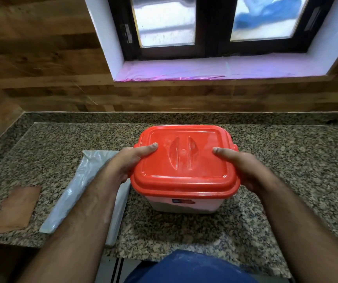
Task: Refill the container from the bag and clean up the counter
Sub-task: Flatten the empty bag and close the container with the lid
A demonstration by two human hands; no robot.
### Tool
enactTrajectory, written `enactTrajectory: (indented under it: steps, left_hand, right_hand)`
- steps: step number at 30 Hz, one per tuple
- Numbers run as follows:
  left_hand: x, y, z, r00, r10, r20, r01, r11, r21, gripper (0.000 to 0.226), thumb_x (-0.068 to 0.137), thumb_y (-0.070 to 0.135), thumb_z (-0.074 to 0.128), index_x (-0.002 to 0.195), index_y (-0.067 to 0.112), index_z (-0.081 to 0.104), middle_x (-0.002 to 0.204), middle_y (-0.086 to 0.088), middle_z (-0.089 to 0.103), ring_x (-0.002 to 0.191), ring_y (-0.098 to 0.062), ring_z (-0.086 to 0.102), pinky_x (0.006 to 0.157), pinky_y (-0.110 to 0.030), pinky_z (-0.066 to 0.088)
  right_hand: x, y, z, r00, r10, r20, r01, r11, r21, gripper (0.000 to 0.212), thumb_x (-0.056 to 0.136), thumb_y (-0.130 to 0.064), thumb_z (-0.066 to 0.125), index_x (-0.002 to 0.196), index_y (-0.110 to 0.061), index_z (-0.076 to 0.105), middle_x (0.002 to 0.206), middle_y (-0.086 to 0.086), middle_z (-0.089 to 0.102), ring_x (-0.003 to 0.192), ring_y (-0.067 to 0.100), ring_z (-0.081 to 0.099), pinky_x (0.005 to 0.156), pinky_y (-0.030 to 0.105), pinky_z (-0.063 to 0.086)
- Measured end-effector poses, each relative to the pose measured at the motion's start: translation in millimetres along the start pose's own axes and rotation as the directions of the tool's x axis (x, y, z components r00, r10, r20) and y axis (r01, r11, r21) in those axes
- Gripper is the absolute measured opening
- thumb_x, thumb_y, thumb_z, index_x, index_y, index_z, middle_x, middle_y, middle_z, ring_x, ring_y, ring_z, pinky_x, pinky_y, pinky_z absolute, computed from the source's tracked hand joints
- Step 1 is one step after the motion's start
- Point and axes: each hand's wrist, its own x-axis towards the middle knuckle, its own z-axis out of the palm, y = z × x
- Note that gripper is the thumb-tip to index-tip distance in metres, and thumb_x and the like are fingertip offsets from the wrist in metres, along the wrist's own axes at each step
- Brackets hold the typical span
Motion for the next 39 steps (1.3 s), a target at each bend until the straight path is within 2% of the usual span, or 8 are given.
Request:
enactTrajectory:
  steps: [6,9,14,18,21,24,30,39]
  left_hand:
    - [1.2,7.9,6.4,0.816,0.391,-0.426,0.001,0.735,0.678,0.093,0.067,0.09,0.08,0.11,0.008,0.068,0.101,-0.009,0.073,0.088,-0.03,0.069,0.072,-0.038,0.056]
    - [-4.4,9.9,25.2,0.718,0.556,-0.419,0.1,0.513,0.853,0.073,0.089,0.083,0.065,0.092,0.01,0.063,0.086,-0.009,0.063,0.078,-0.028,0.058,0.063,-0.036,0.042]
    - [-10.1,15.5,43.4,0.708,0.614,-0.349,0.245,0.25,0.937,0.071,0.106,0.069,0.05,0.097,0.003,0.075,0.083,-0.013,0.073,0.077,-0.031,0.074,0.053,-0.035,0.046]
    - [-16.4,10.8,43.0,0.709,0.621,-0.334,0.211,0.265,0.941,0.067,0.111,0.061,0.046,0.105,0.002,0.076,0.097,-0.017,0.078,0.091,-0.036,0.078,0.061,-0.036,0.05]
    - [-27.3,1.7,40.1,0.725,0.616,-0.309,0.092,0.357,0.929,0.06,0.111,0.055,0.048,0.134,0.003,0.067,0.122,-0.018,0.076,0.111,-0.038,0.074,0.076,-0.041,0.055]
    - [-41.8,-18.8,38.4,0.643,0.757,-0.114,-0.215,0.321,0.922,0.067,0.11,0.053,0.049,0.16,0.008,0.052,0.159,-0.013,0.059,0.149,-0.03,0.055,0.12,-0.046,0.049]
    - [-34.0,-71.8,28.6,0.518,0.848,0.111,-0.471,0.175,0.864,0.08,0.101,0.068,0.052,0.152,0.008,0.063,0.158,-0.011,0.061,0.154,-0.029,0.049,0.125,-0.056,0.041]
    - [-9.8,-88.2,28.4,0.259,0.964,0.061,-0.568,0.101,0.817,0.063,0.095,0.056,0.069,0.134,0.007,0.078,0.14,-0.01,0.074,0.14,-0.032,0.063,0.117,-0.054,0.049]
  right_hand:
    - [-22.8,-30.5,8.3,0.949,-0.082,-0.304,-0.053,0.909,-0.413,0.077,0.061,-0.067,0.096,0.102,-0.007,0.07,0.085,0.009,0.08,0.066,0.025,0.08,0.052,0.032,0.061]
    - [-28.9,-35.7,28.0,0.839,-0.38,-0.389,-0.127,0.558,-0.82,0.074,0.074,-0.083,0.076,0.079,-0.011,0.059,0.071,0.005,0.064,0.057,0.017,0.061,0.044,0.025,0.041]
    - [-31.4,-30.5,59.1,0.742,-0.592,-0.315,-0.229,0.219,-0.949,0.068,0.098,-0.073,0.056,0.07,-0.011,0.048,0.061,0.004,0.05,0.051,0.019,0.051,0.04,0.025,0.032]
    - [-37.2,-24.0,64.7,0.757,-0.575,-0.31,-0.198,0.25,-0.948,0.062,0.106,-0.063,0.049,0.105,-0.004,0.07,0.075,0.007,0.06,0.07,0.026,0.059,0.049,0.027,0.036]
    - [-41.5,-8.2,63.9,0.803,-0.522,-0.289,-0.13,0.32,-0.938,0.087,0.103,-0.068,0.046,0.152,0.003,0.047,0.149,0.026,0.059,0.131,0.037,0.063,0.097,0.045,0.057]
    - [-52.4,4.0,62.2,0.758,-0.639,-0.129,0.063,0.269,-0.961,0.092,0.103,-0.072,0.034,0.165,-0.004,0.033,0.173,0.02,0.032,0.161,0.033,0.03,0.13,0.049,0.025]
    - [-44.3,44.4,50.8,0.649,-0.761,0.023,0.245,0.18,-0.953,0.098,0.096,-0.08,0.036,0.155,-0.004,0.054,0.165,0.017,0.048,0.158,0.035,0.037,0.129,0.054,0.029]
    - [-20.2,61.3,48.2,0.409,-0.912,0.008,0.348,0.148,-0.926,0.081,0.09,-0.062,0.061,0.139,0.003,0.069,0.152,0.021,0.06,0.149,0.042,0.05,0.121,0.06,0.04]
